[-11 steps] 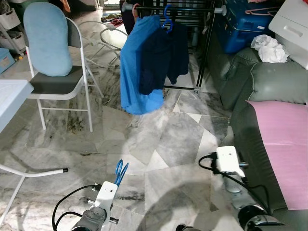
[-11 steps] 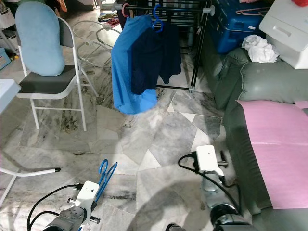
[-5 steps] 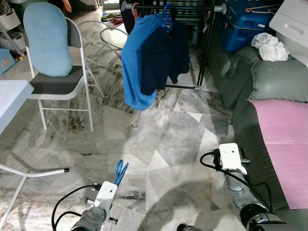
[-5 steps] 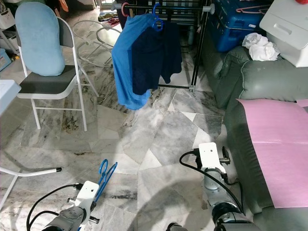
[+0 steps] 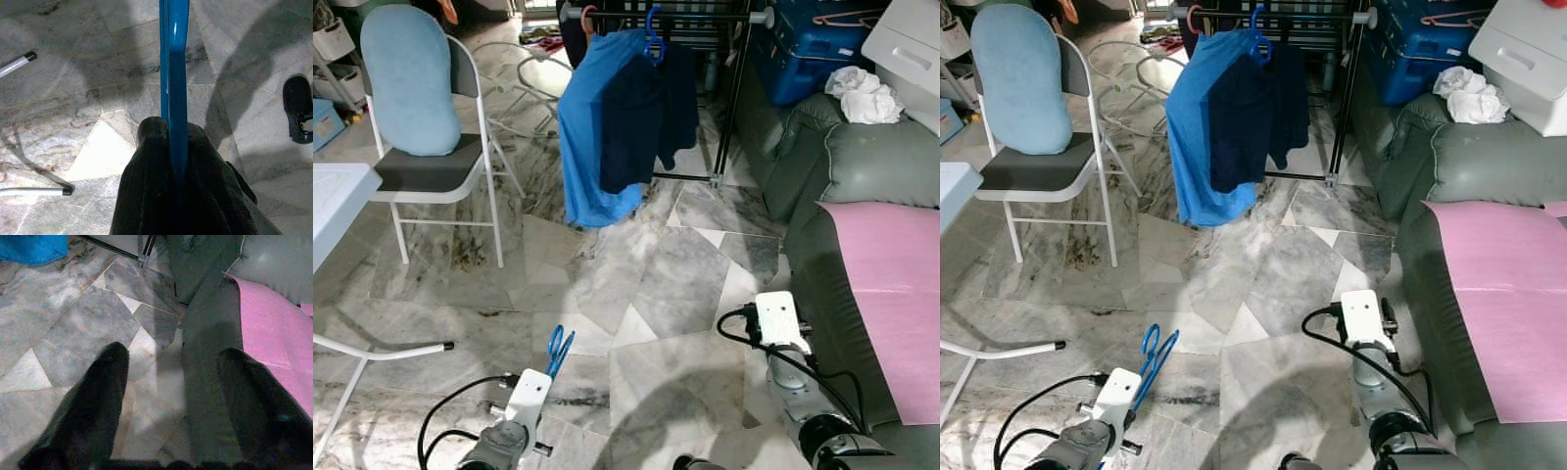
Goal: Hang hanger
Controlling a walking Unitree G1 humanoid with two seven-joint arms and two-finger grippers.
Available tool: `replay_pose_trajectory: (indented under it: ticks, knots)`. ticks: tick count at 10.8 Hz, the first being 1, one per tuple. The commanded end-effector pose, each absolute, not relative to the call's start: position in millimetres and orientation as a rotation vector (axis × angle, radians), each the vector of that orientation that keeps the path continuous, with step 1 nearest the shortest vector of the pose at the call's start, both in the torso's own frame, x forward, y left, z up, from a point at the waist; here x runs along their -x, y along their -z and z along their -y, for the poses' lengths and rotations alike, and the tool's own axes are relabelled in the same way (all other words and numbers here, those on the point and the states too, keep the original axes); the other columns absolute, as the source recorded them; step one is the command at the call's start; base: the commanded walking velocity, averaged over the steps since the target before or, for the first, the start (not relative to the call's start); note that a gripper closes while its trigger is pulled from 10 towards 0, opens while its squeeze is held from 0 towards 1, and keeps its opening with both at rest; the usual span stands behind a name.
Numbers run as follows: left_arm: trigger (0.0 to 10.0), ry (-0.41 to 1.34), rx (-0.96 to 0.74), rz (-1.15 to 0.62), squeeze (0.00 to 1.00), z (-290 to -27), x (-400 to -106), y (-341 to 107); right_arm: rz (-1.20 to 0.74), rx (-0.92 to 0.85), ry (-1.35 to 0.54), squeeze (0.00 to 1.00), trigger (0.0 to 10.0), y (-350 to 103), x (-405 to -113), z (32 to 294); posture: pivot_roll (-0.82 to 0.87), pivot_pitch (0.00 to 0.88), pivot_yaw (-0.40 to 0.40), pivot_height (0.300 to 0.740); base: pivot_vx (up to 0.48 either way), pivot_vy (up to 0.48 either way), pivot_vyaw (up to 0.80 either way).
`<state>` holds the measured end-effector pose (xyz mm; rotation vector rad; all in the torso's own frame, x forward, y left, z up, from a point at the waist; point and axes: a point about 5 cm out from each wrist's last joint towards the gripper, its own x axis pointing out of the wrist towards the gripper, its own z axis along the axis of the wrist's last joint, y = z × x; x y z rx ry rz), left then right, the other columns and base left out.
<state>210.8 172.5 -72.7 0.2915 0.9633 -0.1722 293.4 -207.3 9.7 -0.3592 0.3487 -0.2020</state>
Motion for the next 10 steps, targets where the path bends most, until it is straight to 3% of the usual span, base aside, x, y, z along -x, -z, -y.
replay_pose_trajectory:
  ticks: [1,8,9,10]
  knots:
    - [10.0,0.173,-0.297,-0.975,0.0,-178.2,-206.7,74.4,-0.361,0.338,0.191,0.0,0.0,-7.6,-292.7,205.0,-0.04,0.085,0.051,0.74,0.0,0.0,0.0]
    - [10.0,0.174,-0.299,-0.978,0.0,-180.5,-206.5,74.2,-0.367,0.317,0.164,0.0,0.0,-5.9,-292.4,199.7,-0.04,0.085,0.052,0.74,0.0,0.0,0.0]
    - [10.0,0.174,-0.3,-0.977,0.0,-180.7,-206.6,74.1,-0.374,0.315,0.156,0.0,3.5,-5.4,-292.6,198.8,-0.04,0.084,0.052,0.74,0.0,0.0,0.0]
    - [10.0,0.174,-0.299,-0.977,0.0,-180.7,-206.8,74.0,-0.372,0.311,0.152,0.0,3.4,-5.9,-293.3,198.0,-0.04,0.083,0.053,0.74,0.0,0.0,0.0]
